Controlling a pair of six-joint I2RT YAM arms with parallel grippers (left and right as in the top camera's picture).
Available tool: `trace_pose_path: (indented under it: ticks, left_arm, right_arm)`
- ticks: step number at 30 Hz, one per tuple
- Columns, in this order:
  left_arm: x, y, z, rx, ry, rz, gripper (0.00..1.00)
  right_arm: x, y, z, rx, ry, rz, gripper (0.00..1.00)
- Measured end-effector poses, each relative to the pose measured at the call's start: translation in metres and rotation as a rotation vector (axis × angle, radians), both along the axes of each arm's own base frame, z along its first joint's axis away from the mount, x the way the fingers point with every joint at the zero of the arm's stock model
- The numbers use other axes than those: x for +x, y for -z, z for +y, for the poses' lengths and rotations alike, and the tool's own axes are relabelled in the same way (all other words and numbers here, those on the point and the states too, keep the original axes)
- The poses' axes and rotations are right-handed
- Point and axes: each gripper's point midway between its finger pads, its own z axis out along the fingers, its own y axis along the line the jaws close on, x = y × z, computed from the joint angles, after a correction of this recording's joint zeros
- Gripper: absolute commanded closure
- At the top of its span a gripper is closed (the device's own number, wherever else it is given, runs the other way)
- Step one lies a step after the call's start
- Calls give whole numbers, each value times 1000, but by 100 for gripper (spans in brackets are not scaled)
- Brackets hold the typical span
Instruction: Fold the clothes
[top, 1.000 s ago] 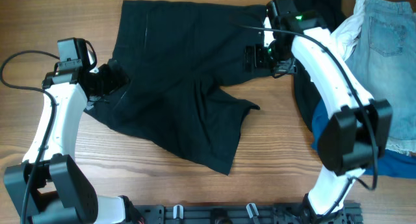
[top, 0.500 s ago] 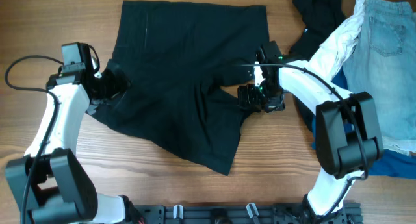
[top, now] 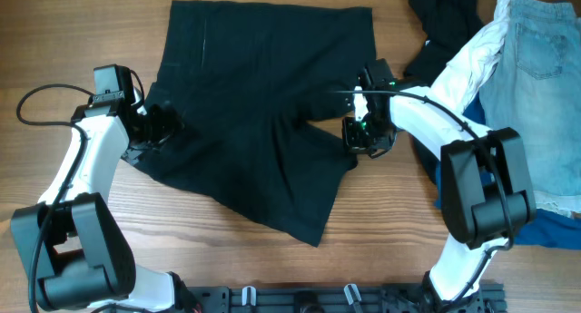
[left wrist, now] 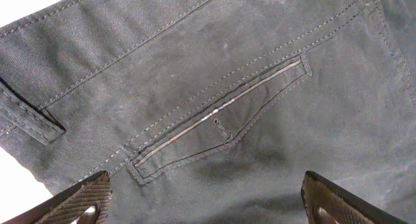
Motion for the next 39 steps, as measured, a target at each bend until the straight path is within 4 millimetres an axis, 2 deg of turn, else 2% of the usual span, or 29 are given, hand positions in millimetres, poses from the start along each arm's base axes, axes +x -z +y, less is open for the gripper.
trace_pose_path:
  ticks: [4,6,7,8,10,12,16,19,21,23,24,27,29,31,34,35,36,39]
  left_arm:
    - [0,0,0,0,0,0,9]
    - [0,0,0,0,0,1,9]
    - [0,0,0,0,0,0,9]
    - [0,0,0,0,0,1,9]
    - [0,0,0,0,0,1,9]
    - [0,0,0,0,1,1,10]
    - [-1,0,0,3,12,3,12]
    - [-15,3,-3,-2,37,61,13]
    - [-25,1,-5,-7,48,93,13]
    - [-36,-8,-7,-9,55,113,6]
    - [-43,-16,-7,-6,53,118,4]
    - [-64,-39,-8,0,-7,137,3]
    - [-72,-51,-8,5,-44,130,3]
    - [-76,-56,-11,7,-59,134,0]
    - [-75,-53,-18,10,-80,139,0]
    - [-73,-51,-19,10,-103,130,0]
    - [-72,-45,-21,1,-172,127,0]
    - [-74,-21,-17,-2,-317,117,0]
  right_arm:
    - [20,4,-30,-111,47,-73,96]
    - [36,3,-55,-190,93,-129,94]
    - [44,3,-63,-208,112,-158,86]
    - [50,2,-70,-218,129,-180,71]
    - [56,1,-82,-232,161,-197,32]
    - [54,1,-91,-241,181,-182,23]
    - [44,-10,-93,-249,166,-117,20]
    - [49,-46,-87,-220,165,-140,19]
    - [52,-84,-81,-177,170,-202,16]
    - [45,-127,-76,-130,186,-268,14]
    - [37,-154,-74,-107,197,-309,11]
    - [3,-205,-71,-64,237,-363,4]
    - [-21,-221,-69,-43,264,-355,0]
    - [-36,-223,-67,-35,285,-328,0]
    - [-51,-200,-61,-40,328,-236,0]
    - [-57,-187,-58,-48,340,-193,0]
    - [-66,-166,-52,-54,367,-135,4]
    - [-73,-133,-39,-45,390,-92,9]
